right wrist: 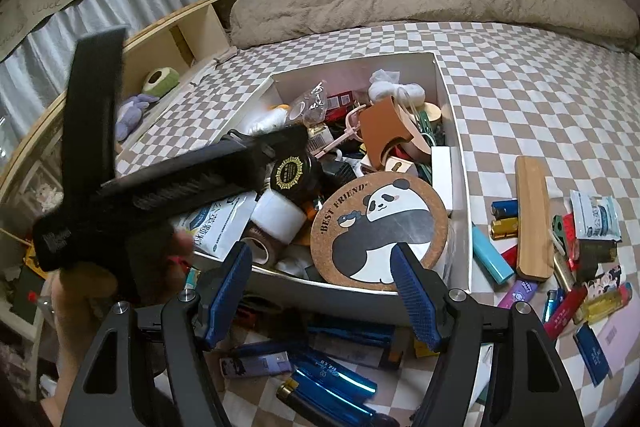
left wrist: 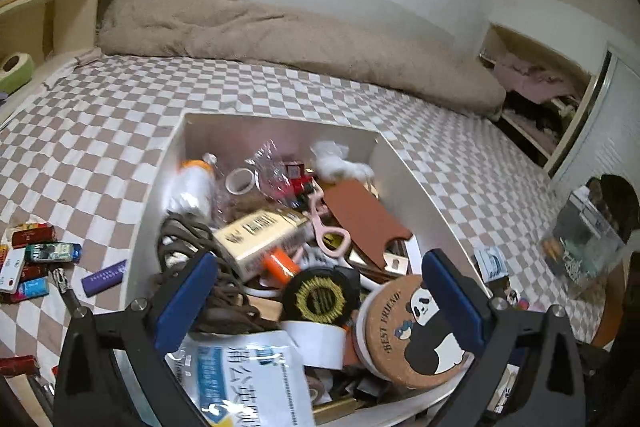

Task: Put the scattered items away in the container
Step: 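Lower the black round tin into the box and open the left tool, then withdraw both open tools up from the box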

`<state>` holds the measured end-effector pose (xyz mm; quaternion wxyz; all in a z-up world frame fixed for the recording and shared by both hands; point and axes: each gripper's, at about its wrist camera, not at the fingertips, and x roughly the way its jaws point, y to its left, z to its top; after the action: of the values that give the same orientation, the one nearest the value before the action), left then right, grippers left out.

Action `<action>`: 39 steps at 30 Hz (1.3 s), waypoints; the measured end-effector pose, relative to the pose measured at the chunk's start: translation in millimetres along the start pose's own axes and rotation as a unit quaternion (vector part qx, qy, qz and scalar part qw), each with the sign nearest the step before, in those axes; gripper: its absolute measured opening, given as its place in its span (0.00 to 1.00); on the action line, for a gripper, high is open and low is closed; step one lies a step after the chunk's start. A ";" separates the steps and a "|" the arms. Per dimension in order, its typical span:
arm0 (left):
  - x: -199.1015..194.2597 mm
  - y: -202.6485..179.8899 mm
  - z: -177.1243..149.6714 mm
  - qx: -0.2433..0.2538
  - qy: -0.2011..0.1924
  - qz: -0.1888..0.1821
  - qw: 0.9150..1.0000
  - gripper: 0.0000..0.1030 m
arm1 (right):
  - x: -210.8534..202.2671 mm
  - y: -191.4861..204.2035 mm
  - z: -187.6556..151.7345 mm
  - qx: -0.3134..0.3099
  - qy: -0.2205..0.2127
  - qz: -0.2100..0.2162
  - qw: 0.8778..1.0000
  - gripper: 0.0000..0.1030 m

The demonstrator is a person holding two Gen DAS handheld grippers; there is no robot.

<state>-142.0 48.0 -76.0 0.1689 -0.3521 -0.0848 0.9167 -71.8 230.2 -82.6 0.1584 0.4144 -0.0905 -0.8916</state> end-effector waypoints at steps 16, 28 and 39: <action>-8.4 -0.9 -2.4 0.016 0.008 0.032 0.999 1.00 | 0.2 1.2 -0.5 -0.004 -0.001 0.000 1.000 0.70; -23.6 -5.2 -5.4 0.028 -0.001 0.048 0.998 1.00 | -1.8 -5.2 2.1 0.005 -0.015 -0.016 1.000 0.81; -42.0 4.9 -12.7 0.014 -0.016 0.072 0.997 1.00 | -18.8 -6.6 2.5 -0.028 -0.075 -0.107 0.991 1.00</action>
<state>-105.5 28.4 -60.8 0.1061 -0.3404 -0.0491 0.9330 -63.7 243.1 -69.6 0.0665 0.3495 -0.0326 -0.9340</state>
